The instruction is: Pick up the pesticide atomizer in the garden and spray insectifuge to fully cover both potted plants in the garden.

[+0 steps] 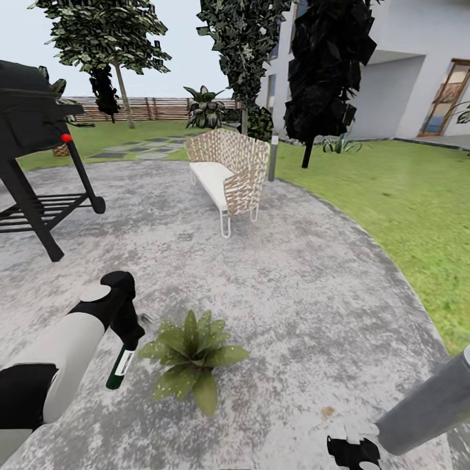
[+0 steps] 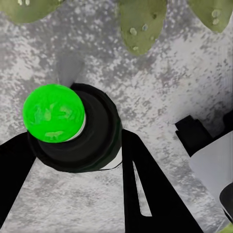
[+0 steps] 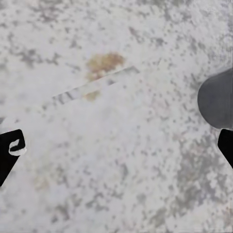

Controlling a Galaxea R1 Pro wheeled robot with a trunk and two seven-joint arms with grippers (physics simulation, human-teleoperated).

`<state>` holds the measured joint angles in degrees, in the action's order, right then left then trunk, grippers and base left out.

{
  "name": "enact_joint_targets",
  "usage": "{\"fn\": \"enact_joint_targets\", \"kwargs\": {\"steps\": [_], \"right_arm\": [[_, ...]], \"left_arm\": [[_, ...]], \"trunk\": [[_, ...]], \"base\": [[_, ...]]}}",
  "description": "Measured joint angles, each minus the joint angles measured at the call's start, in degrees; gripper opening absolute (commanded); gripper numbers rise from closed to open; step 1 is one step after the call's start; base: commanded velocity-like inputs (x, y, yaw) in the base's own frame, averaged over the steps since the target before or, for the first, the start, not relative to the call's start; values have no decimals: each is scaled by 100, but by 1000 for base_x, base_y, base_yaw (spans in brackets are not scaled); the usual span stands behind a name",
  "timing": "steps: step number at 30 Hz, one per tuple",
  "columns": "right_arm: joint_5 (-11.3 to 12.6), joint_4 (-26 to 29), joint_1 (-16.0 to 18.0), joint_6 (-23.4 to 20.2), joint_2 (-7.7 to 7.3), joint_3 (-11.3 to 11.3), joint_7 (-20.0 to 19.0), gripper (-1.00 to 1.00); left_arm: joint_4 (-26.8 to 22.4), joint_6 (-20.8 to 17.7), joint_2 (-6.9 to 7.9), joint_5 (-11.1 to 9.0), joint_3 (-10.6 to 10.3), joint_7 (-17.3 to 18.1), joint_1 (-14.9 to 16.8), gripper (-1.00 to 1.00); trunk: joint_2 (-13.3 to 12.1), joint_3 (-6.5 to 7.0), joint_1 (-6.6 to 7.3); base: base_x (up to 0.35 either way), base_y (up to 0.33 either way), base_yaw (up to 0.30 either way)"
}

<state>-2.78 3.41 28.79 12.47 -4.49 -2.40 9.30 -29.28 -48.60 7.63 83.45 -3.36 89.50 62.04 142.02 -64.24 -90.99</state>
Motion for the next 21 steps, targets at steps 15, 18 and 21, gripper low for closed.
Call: {"fn": "enact_joint_targets", "kwargs": {"steps": [15,18,21], "right_arm": [[-8,-9,1,8,-35,0,7,100],[-8,-9,1,1,-29,0,0,100],[-8,-9,1,0,-27,0,-1,100]], "left_arm": [[-5,7,-63,-16,46,0,-494,-100],[-8,2,-65,-37,56,0,-574,-100],[-19,-11,-145,-68,67,0,-594,-100]], "trunk": [[0,0,-3],[0,0,-3],[0,0,-3]], "base": [[150,94,0],[0,0,0],[0,0,0]]}}
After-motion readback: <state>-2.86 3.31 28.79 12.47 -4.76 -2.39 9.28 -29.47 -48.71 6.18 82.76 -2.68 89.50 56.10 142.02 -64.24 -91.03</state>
